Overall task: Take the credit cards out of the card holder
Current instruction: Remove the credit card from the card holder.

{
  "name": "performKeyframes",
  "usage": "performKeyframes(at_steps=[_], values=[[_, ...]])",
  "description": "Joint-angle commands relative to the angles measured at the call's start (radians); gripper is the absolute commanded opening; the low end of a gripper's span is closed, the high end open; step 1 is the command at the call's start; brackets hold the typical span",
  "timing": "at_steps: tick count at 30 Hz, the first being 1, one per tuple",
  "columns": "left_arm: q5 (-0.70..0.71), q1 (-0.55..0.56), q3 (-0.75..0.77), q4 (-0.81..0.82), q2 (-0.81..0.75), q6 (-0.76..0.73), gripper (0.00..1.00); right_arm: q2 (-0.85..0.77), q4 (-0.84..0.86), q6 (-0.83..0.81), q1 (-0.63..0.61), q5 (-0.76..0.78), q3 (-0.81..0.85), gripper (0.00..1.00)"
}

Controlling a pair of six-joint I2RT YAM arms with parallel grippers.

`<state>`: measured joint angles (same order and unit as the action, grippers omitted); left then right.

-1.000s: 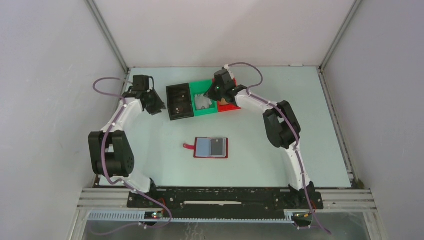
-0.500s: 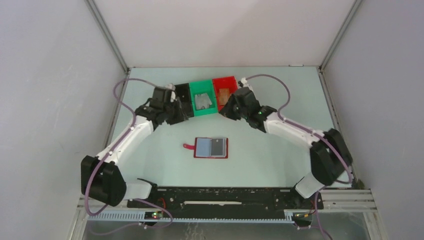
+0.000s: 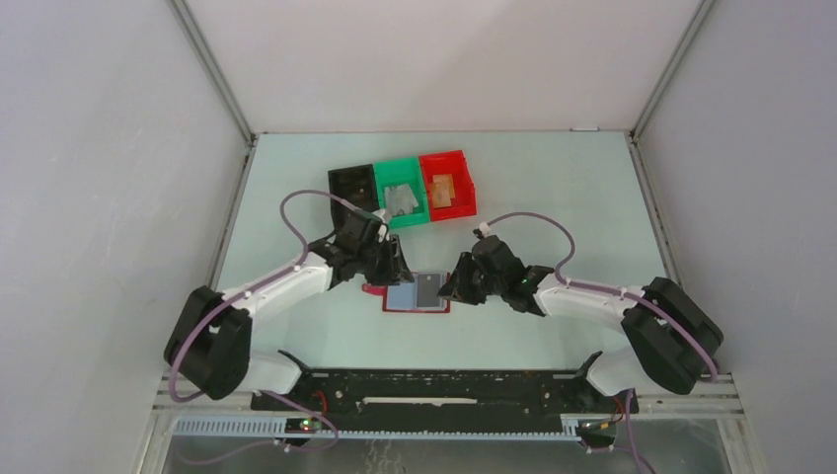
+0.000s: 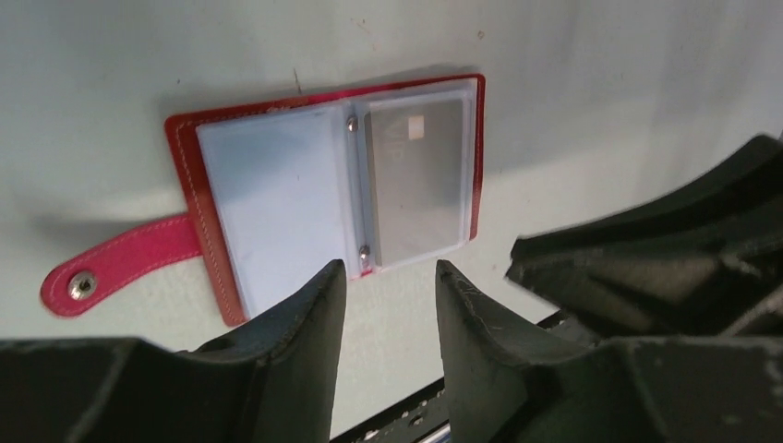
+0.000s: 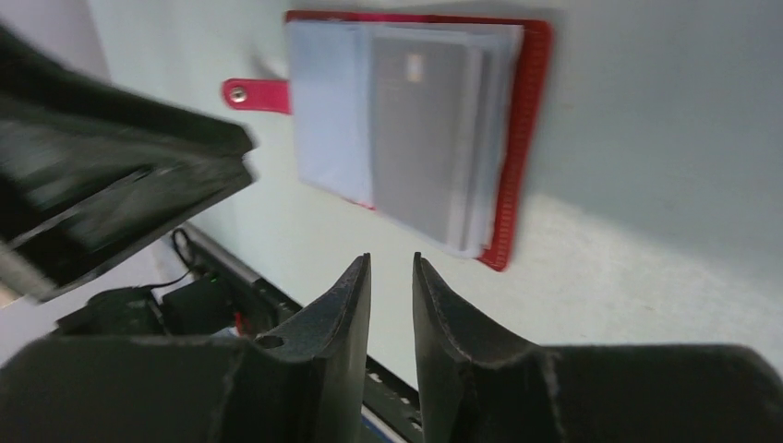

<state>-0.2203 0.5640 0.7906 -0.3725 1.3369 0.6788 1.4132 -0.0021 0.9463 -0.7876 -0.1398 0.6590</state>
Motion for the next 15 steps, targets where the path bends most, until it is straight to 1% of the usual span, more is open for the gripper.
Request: performKeyframes(at_steps=[1, 4, 9, 12, 15], values=[[-0.053, 0.005, -0.018, 0.125, 0.068, 0.047, 0.46, 0.036, 0.163, 0.066, -0.024, -0.043, 0.022, 0.32], [-0.061, 0.005, -0.041, 0.168, 0.089, 0.061, 0.46, 0.063, 0.184, 0.071, -0.024, -0.021, 0.024, 0.31], [-0.043, 0.002, -0.059, 0.175, 0.116, 0.056, 0.46, 0.103, 0.172, 0.077, -0.004, -0.001, 0.023, 0.31], [-0.049, -0.004, -0.066, 0.186, 0.132, 0.06, 0.46, 0.112, 0.151, 0.07, -0.004, 0.03, 0.022, 0.32], [-0.06, -0.011, -0.074, 0.203, 0.153, 0.065, 0.46, 0.128, 0.143, 0.065, -0.001, 0.041, 0.023, 0.36]])
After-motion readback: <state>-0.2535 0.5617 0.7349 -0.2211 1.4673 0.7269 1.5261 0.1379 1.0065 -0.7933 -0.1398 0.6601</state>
